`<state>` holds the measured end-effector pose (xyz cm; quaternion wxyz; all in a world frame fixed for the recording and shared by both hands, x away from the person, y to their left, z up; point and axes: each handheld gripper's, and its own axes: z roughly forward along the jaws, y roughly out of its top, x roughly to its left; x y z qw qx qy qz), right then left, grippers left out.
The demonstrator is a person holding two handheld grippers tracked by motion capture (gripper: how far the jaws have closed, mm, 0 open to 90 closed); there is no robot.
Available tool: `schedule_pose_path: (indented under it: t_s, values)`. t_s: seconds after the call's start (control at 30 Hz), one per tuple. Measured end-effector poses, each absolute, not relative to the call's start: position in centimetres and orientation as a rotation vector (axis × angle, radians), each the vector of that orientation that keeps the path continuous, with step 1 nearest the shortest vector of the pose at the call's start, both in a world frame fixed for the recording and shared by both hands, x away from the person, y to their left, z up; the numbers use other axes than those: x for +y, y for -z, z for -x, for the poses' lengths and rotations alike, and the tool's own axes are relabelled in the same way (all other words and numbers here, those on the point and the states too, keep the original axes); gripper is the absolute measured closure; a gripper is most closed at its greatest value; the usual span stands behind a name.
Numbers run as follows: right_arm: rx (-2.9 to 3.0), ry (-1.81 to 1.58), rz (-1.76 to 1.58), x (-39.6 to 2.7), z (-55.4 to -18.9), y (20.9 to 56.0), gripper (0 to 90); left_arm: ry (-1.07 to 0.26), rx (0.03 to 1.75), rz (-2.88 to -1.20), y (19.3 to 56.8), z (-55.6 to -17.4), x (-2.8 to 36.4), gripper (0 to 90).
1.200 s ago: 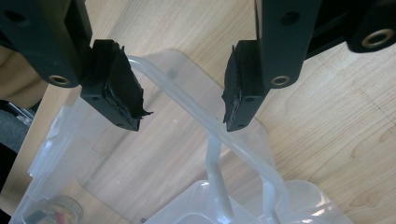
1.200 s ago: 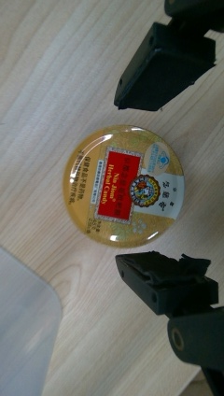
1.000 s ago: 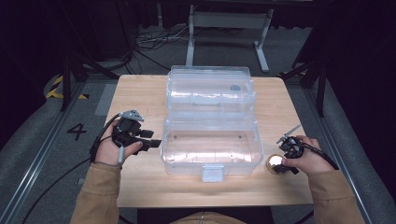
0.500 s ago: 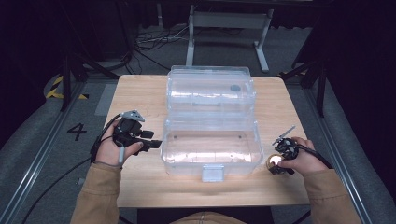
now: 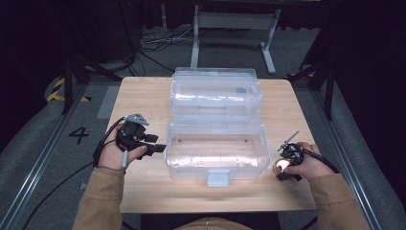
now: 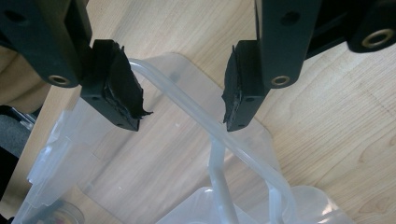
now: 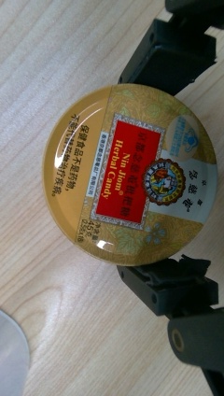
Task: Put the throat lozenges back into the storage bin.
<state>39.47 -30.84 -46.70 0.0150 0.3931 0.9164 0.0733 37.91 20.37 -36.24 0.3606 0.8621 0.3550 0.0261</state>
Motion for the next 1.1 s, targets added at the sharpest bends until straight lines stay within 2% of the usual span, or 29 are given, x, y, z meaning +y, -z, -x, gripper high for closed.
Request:
schedule_pose_path:
  t_s: [1.1]
  values:
    - [2.785,-0.453,-1.225,-31.7,-38.8,42.3,20.1,-0.064,0.925,-2.223,36.4,-37.8,20.6,47.7]
